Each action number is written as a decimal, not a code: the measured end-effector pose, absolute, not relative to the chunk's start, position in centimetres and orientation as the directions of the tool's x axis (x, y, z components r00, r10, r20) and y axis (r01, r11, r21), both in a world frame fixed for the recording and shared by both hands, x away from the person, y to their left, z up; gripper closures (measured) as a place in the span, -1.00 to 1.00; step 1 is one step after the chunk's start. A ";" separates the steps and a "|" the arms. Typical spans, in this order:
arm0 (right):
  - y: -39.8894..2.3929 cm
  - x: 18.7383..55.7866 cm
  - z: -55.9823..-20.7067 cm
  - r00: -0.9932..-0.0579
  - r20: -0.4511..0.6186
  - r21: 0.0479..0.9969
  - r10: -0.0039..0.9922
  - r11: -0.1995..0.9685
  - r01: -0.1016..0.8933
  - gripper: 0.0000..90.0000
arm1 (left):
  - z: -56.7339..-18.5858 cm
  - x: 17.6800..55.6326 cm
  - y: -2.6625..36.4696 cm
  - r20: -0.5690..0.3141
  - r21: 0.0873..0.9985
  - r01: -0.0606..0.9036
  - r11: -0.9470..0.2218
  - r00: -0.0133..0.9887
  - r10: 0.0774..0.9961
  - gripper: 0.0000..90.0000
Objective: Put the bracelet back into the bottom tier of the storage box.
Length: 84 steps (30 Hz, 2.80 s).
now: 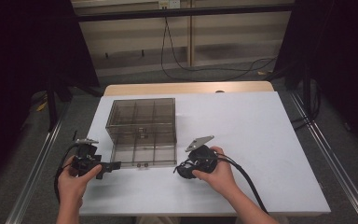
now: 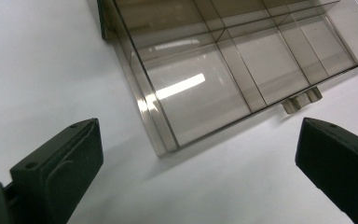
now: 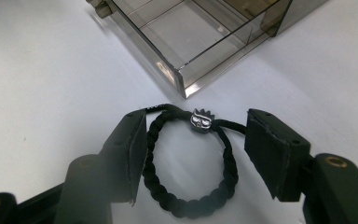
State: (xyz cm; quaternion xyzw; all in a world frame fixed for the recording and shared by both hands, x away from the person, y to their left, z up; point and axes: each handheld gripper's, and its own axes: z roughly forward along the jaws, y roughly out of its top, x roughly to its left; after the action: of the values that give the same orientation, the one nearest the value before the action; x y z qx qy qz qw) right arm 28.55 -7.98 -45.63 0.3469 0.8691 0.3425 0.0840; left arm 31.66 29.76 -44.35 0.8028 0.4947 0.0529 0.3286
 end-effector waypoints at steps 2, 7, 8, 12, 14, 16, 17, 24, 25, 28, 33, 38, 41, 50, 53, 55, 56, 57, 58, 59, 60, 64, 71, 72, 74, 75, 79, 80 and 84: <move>-8.1 28.7 -45.6 -0.747 0.093 0.661 0.658 0.521 0.541 -0.11 | -44.1 31.5 29.9 -0.242 0.607 0.740 -0.290 0.519 0.820 -0.98; -8.2 28.6 -45.6 -0.747 0.086 0.658 0.660 0.525 0.540 -0.11 | -43.7 31.0 29.8 -0.230 0.680 0.677 -0.281 0.561 0.795 -0.98; -8.1 28.6 -45.6 -0.748 0.091 0.661 0.658 0.521 0.539 -0.11 | -43.6 31.0 29.9 -0.212 0.695 0.655 -0.297 0.581 0.786 -0.98; -8.2 28.6 -45.6 -0.748 0.090 0.662 0.658 0.522 0.538 -0.11 | -43.4 31.0 29.8 -0.205 0.705 0.646 -0.293 0.580 0.788 -0.98; -8.3 28.6 -45.5 -0.744 0.092 0.660 0.661 0.519 0.543 -0.11 | -43.5 31.0 29.8 -0.194 0.707 0.643 -0.293 0.576 0.794 -0.97; -8.3 28.6 -45.5 -0.745 0.092 0.659 0.661 0.521 0.543 -0.11 | -43.4 31.0 29.8 -0.201 0.712 0.641 -0.286 0.577 0.791 -0.97; -8.3 28.6 -45.5 -0.745 0.090 0.659 0.660 0.521 0.542 -0.11 | -43.4 31.0 29.8 -0.199 0.711 0.641 -0.288 0.576 0.793 -0.97; -8.4 28.6 -45.5 -0.750 0.089 0.656 0.656 0.528 0.540 -0.12 | -43.4 31.1 29.5 -0.216 0.703 0.648 -0.293 0.587 0.780 -0.91; -8.4 28.6 -45.5 -0.748 0.089 0.654 0.658 0.528 0.542 -0.12 | -43.4 31.1 29.6 -0.227 0.703 0.651 -0.287 0.587 0.777 -0.86; -8.5 28.7 -45.4 -0.747 0.084 0.654 0.659 0.530 0.541 -0.12 | -43.3 31.1 29.6 -0.234 0.702 0.654 -0.282 0.585 0.777 -0.89; -8.5 28.7 -45.4 -0.749 0.079 0.655 0.658 0.532 0.536 -0.12 | -43.3 31.2 29.5 -0.286 0.693 0.674 -0.257 0.584 0.760 -0.87; -8.6 28.7 -45.4 -0.748 0.075 0.651 0.660 0.535 0.538 -0.12 | -43.2 31.1 29.6 -0.300 0.706 0.672 -0.223 0.569 0.765 -0.87; -8.7 28.7 -45.4 -0.748 0.082 0.644 0.658 0.538 0.544 -0.14 | -43.1 31.1 29.6 -0.311 0.708 0.674 -0.212 0.566 0.764 -0.87; -8.9 28.8 -45.2 -0.749 0.095 0.618 0.656 0.551 0.561 -0.25 | -43.0 31.0 29.3 -0.305 0.713 0.666 -0.218 0.575 0.759 -0.88; -8.8 28.8 -45.3 -0.750 0.098 0.603 0.654 0.561 0.568 -0.30 | -42.9 30.9 29.2 -0.306 0.710 0.670 -0.219 0.573 0.761 -0.88; -8.7 28.8 -45.5 -0.756 0.099 0.597 0.647 0.569 0.565 -0.34 | -42.9 30.9 29.1 -0.291 0.710 0.667 -0.227 0.571 0.768 -0.88; -8.6 28.7 -45.6 -0.756 0.100 0.592 0.647 0.572 0.568 -0.37 | -42.9 30.8 29.1 -0.297 0.710 0.668 -0.221 0.569 0.767 -0.88; -8.6 28.7 -45.6 -0.755 0.098 0.587 0.648 0.575 0.570 -0.40 | -42.9 30.9 29.1 -0.287 0.706 0.667 -0.236 0.575 0.766 -0.88; -8.5 28.8 -45.6 -0.756 0.098 0.581 0.647 0.580 0.571 -0.42 | -43.0 30.9 29.0 -0.277 0.708 0.664 -0.239 0.572 0.772 -0.89; -8.5 28.8 -45.7 -0.756 0.100 0.577 0.647 0.581 0.574 -0.44 | -43.0 30.9 29.0 -0.266 0.716 0.656 -0.237 0.572 0.776 -0.91; -8.4 28.8 -45.8 -0.754 0.106 0.568 0.648 0.583 0.582 -0.46 | -43.0 30.9 28.9 -0.259 0.717 0.655 -0.240 0.569 0.780 -0.91; -8.2 28.7 -46.2 -0.763 0.099 0.542 0.639 0.608 0.580 -0.47 | -42.9 30.9 28.8 -0.251 0.722 0.645 -0.249 0.580 0.775 -0.91; -7.8 28.5 -46.6 -0.766 0.061 0.520 0.641 0.634 0.572 -0.27 | -42.8 30.8 28.7 -0.251 0.725 0.644 -0.243 0.576 0.778 -0.91; -7.8 28.5 -46.5 -0.771 0.054 0.524 0.634 0.639 0.562 -0.18 | -42.8 30.8 28.7 -0.253 0.724 0.645 -0.246 0.579 0.775 -0.91; -7.7 28.5 -46.5 -0.776 0.044 0.527 0.629 0.646 0.553 -0.08 | -42.9 30.9 28.7 -0.258 0.719 0.649 -0.248 0.581 0.772 -0.91; -7.7 28.4 -46.5 -0.778 0.038 0.527 0.627 0.649 0.549 -0.04 | -42.9 30.9 28.7 -0.257 0.716 0.652 -0.249 0.578 0.775 -0.91; -7.8 28.5 -46.3 -0.774 0.045 0.521 0.632 0.646 0.558 0.32 | -43.0 30.8 28.5 -0.255 0.714 0.656 -0.245 0.570 0.781 -0.91; -7.9 28.6 -46.2 -0.776 0.046 0.522 0.629 0.647 0.556 0.38 | -43.0 30.8 28.5 -0.255 0.714 0.656 -0.245 0.570 0.781 -0.92; -8.0 28.7 -46.1 -0.778 0.053 0.509 0.626 0.653 0.561 0.65 | -42.9 30.8 28.6 -0.248 0.719 0.650 -0.244 0.569 0.784 -0.92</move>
State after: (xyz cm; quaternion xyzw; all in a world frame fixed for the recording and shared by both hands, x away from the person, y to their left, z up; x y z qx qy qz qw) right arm 28.74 -7.95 -46.11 0.3271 0.9069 0.2579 0.0636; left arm 30.76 28.61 -42.90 0.7845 0.4571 0.0816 0.4110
